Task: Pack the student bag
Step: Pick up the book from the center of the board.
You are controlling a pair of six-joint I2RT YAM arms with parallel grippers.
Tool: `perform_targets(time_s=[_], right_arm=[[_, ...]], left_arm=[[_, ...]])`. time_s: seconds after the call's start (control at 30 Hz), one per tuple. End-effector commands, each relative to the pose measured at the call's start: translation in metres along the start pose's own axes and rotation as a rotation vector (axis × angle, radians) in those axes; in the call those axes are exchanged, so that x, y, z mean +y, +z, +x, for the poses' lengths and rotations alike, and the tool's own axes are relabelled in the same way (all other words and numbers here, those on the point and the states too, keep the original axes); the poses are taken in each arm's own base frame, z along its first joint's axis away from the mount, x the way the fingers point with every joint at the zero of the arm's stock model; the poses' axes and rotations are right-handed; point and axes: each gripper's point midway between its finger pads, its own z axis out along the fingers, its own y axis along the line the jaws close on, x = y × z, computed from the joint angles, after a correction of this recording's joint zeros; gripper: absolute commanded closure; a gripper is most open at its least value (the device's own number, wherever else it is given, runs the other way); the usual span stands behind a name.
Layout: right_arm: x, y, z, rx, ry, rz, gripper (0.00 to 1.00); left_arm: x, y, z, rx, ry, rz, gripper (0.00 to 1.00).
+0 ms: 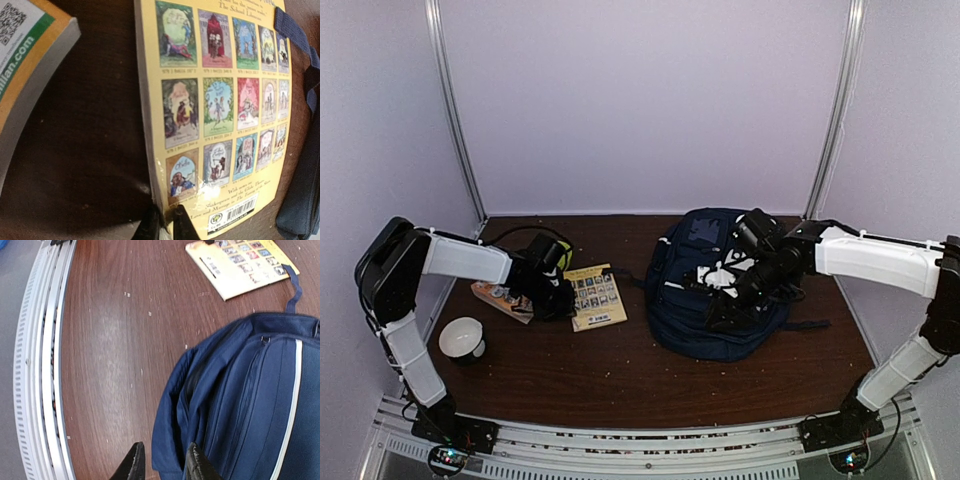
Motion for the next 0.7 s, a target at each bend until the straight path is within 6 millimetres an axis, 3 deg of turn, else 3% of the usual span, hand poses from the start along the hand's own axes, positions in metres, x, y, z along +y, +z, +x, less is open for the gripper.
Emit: perform_targets(time_s=[0.0, 0.2, 0.33, 0.47, 0.67], right_arm=[[-0.007, 0.002, -0.051, -0.112, 0.025, 0.020, 0.71], [-0.009, 0.033, -0.111, -0.201, 0.197, -0.080, 0.72], [-0.029, 0.067, -0.140, -0.225, 0.376, -0.130, 0.73], [-0.053, 0.101, -0.152, -0.211, 0.540, -0.143, 0.71], [-0.082, 0.146, -0.140, -0.163, 0.758, -0.136, 0.62]], left_arm=[[0.011, 0.002, 0.012, 0.031, -0.012, -0.003, 0.94], [0.030, 0.003, 0.034, 0.052, -0.027, 0.007, 1.00], [0.039, 0.007, 0.043, 0.050, -0.037, 0.021, 1.00], [0.050, 0.010, 0.055, 0.068, -0.046, 0.013, 1.00], [0.068, 0.014, 0.070, 0.094, -0.059, -0.014, 1.00]])
